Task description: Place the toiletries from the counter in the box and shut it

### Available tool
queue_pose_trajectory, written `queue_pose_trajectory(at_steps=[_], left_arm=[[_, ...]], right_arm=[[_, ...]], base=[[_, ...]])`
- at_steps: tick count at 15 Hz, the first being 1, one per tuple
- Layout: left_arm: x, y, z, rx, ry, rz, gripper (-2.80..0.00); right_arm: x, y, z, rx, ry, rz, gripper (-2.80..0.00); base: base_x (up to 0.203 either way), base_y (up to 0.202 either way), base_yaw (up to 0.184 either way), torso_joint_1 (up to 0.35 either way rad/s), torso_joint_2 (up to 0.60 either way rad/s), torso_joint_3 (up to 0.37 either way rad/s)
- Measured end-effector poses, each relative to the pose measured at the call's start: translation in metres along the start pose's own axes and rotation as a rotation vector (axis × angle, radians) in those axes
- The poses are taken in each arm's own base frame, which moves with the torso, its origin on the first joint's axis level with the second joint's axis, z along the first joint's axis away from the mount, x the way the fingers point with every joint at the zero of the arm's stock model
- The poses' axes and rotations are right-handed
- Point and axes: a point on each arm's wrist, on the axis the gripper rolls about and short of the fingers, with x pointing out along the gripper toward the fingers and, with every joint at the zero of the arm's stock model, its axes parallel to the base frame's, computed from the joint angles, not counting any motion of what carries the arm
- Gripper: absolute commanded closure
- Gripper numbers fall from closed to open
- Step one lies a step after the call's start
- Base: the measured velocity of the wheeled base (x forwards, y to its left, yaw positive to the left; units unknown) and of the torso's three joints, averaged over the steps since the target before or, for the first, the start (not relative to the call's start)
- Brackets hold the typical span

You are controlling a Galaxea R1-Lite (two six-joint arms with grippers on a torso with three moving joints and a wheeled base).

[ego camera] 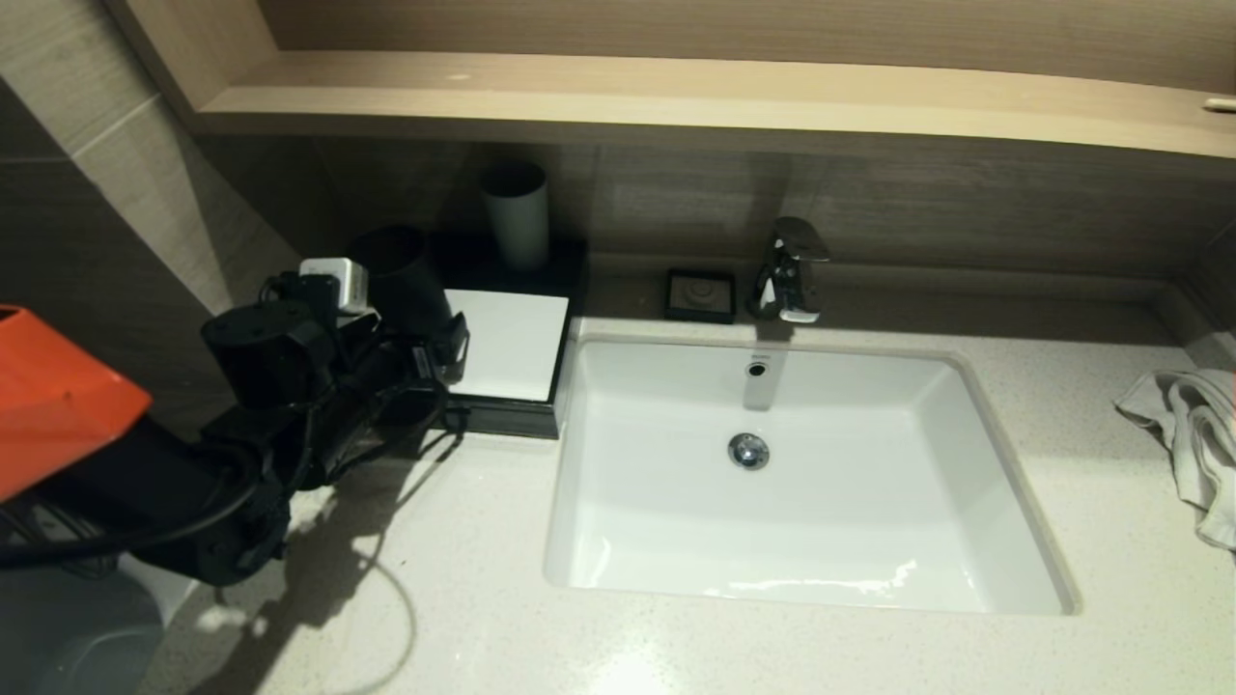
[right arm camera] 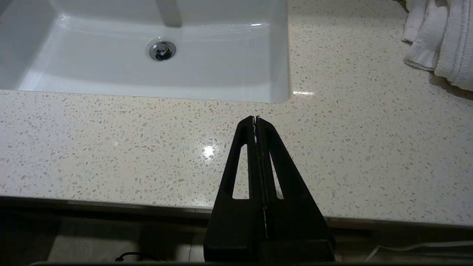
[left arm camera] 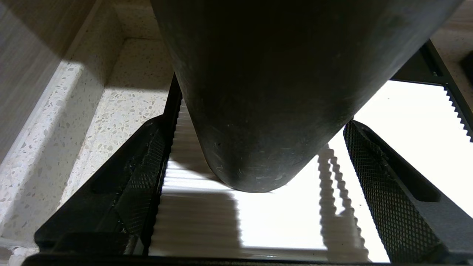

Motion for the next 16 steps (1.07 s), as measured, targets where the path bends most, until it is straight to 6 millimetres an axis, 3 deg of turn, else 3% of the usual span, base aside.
queue_pose_trajectory(at_steps=[8,9,16], left_arm=[[0.0036,-0.0004,-0.0039,0.001,0.006,0.000,-2.80],[0.0040,-0.0005,-0.0040,0.001,0.006,0.001,0.00],[0.0069,-0.0004,-0.0034,0.000,-0.014,0.001,0.00]], right_arm=[[0.0000,0.0000,0.0000,0.000,0.000,0.001,0.00],[0.0000,0.0000,0.0000,0.000,0.000,0.001,0.00],[0.0000,0.0000,0.0000,0.000,0.000,0.000,0.00]], base=[[0.000,0.000,0.000,0.000,0.00,0.000],[0.000,0.000,0.000,0.000,0.00,0.000],[0.000,0.000,0.000,0.000,0.00,0.000]])
